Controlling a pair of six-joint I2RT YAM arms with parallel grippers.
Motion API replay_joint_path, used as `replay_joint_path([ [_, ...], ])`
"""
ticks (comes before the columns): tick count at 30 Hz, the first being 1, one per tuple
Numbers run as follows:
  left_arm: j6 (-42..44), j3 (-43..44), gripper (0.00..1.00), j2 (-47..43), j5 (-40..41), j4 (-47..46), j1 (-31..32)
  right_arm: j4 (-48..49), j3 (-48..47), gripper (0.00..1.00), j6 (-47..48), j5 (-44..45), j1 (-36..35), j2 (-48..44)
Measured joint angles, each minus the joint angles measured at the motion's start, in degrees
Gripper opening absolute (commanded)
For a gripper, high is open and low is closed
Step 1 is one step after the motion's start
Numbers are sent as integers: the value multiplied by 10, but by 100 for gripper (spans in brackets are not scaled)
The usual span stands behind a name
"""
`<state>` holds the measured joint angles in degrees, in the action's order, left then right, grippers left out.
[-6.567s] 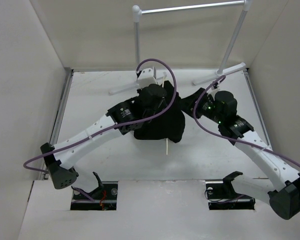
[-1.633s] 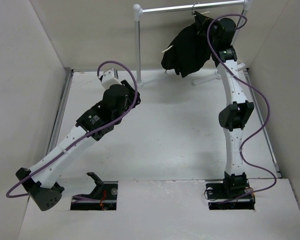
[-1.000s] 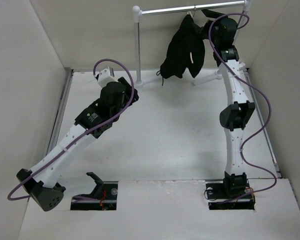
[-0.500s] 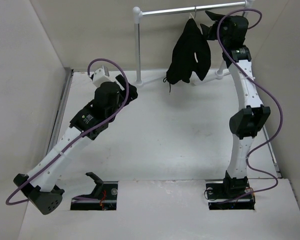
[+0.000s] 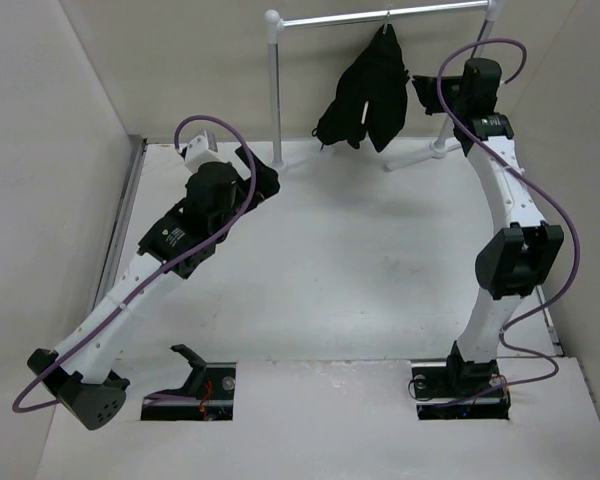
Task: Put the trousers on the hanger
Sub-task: Reset both arms
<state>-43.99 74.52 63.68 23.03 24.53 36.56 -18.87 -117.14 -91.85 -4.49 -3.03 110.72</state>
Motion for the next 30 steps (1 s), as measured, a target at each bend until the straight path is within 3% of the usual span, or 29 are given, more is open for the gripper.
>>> replay_joint_path([
  [9,0,-9,100,14,-18,7,0,-21,182,4,157,62,-18,-158],
  [19,0,-68,100,49,-28,51,1,-92,483,8,406,151,-112,-409],
  [25,0,-82,100,70,-33,68,1,-192,658,0,462,218,-197,-487],
  [30,-2,-95,100,85,-40,75,0,-242,674,0,475,265,-267,-521],
])
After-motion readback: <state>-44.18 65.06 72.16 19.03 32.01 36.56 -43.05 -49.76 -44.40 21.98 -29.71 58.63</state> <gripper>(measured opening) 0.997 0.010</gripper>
